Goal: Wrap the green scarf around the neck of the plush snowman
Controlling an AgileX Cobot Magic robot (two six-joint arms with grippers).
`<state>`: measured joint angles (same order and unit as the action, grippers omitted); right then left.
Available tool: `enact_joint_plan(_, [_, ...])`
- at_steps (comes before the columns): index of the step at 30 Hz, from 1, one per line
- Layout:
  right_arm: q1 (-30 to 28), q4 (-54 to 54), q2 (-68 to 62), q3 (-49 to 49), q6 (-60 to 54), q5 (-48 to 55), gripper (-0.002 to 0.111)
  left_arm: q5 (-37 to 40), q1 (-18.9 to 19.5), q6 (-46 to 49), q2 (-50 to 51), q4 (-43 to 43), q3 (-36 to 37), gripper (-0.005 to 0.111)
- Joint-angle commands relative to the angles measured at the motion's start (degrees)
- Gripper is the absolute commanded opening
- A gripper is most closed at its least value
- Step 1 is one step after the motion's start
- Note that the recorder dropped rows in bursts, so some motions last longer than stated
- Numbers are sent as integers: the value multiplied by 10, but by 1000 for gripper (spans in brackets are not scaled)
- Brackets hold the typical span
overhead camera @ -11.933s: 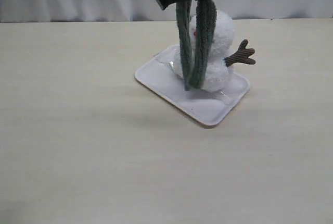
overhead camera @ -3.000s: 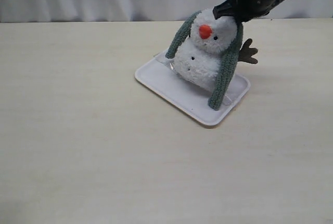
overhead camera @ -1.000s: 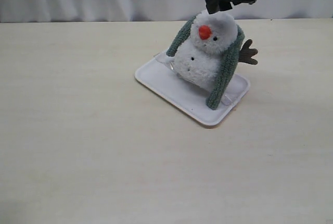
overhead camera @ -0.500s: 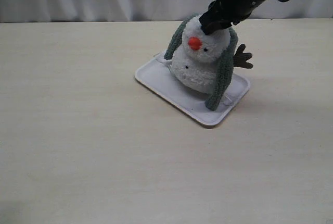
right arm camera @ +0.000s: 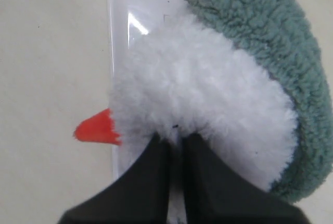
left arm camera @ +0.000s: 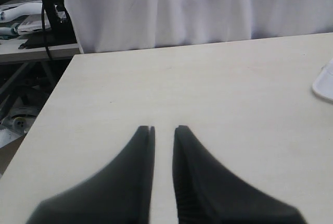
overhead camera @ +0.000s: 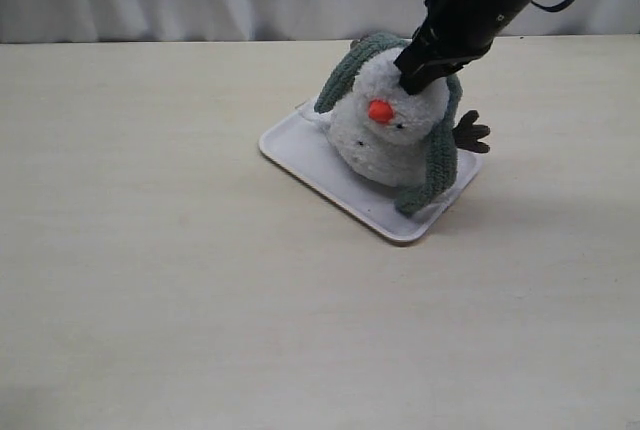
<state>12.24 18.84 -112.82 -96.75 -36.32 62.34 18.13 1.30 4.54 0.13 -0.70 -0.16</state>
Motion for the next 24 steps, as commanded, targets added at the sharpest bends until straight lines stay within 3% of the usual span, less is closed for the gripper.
enact_joint_plan(1, [-1, -14, -5, 6, -3, -9, 4, -4, 3, 2, -1, 3, 2, 14])
enact_joint_plan(15, [-1, -14, -4, 6, 25, -29, 4, -4, 3, 2, -1, 0, 2, 14])
enact_joint_plan(24, [-1, -14, -4, 6, 25, -29, 4, -4, 3, 2, -1, -70, 2, 14])
